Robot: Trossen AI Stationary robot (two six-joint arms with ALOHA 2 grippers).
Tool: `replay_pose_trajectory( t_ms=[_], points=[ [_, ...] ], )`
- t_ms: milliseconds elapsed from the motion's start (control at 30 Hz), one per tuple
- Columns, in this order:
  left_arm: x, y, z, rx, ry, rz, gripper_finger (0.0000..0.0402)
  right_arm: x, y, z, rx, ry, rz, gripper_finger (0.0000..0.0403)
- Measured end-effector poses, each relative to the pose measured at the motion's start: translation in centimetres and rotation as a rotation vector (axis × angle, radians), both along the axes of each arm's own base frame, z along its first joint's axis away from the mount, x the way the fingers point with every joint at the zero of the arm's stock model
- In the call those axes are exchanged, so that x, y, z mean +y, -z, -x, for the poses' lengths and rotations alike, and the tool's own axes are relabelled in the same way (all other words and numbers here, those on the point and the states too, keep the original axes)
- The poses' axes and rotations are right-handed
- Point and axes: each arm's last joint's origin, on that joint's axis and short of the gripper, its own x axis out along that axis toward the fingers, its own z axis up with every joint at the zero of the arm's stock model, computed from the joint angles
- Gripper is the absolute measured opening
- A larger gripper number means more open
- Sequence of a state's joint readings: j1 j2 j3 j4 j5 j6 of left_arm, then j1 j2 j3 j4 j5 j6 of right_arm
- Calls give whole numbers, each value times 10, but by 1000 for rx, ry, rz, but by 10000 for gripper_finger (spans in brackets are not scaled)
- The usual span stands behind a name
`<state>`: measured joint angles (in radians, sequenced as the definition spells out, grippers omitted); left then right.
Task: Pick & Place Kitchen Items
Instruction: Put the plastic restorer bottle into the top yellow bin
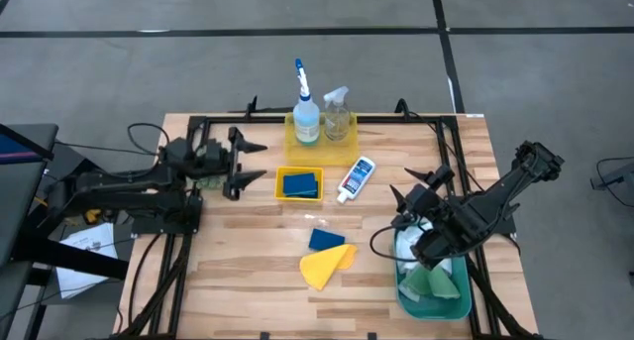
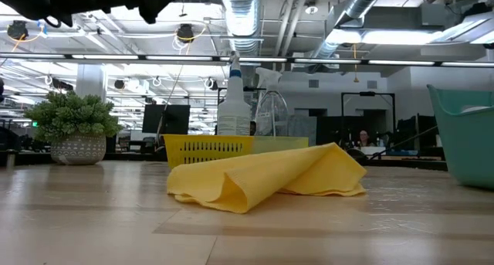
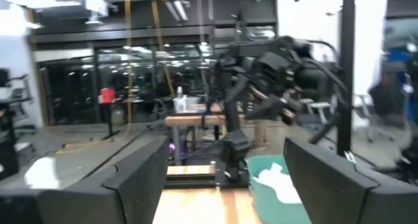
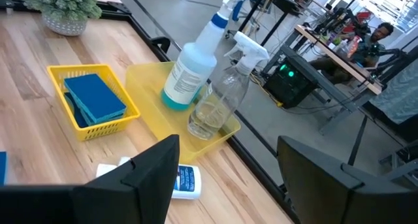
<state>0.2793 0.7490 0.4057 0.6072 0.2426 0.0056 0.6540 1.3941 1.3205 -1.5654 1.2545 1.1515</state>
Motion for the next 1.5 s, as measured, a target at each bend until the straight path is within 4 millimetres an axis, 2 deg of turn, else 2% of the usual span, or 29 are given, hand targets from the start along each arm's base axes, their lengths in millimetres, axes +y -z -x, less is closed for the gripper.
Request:
replay_pose_trajectory(
  t_ms=[200,400,500,933,1167,1500],
  points=[
    [-16,5,-5,52,60,-158,299,0,0,-1,-8,2,-6,248],
    [-28,8,-5,74,122,-183,299,3,0,-2,-20,-13,-15,248],
    [-31,9,-4,86,123,-253,299,5,0,-4,-12,-27,-9,248],
    [-33,7,-4,67,130,-274,299,6,0,-7,2,-37,-7,248],
    [-33,1,-6,-11,109,-283,299,4,0,-7,3,-33,1,248],
    [-30,0,-6,-7,-1,-308,298,0,-2,-16,-47,5,-58,248]
  ],
)
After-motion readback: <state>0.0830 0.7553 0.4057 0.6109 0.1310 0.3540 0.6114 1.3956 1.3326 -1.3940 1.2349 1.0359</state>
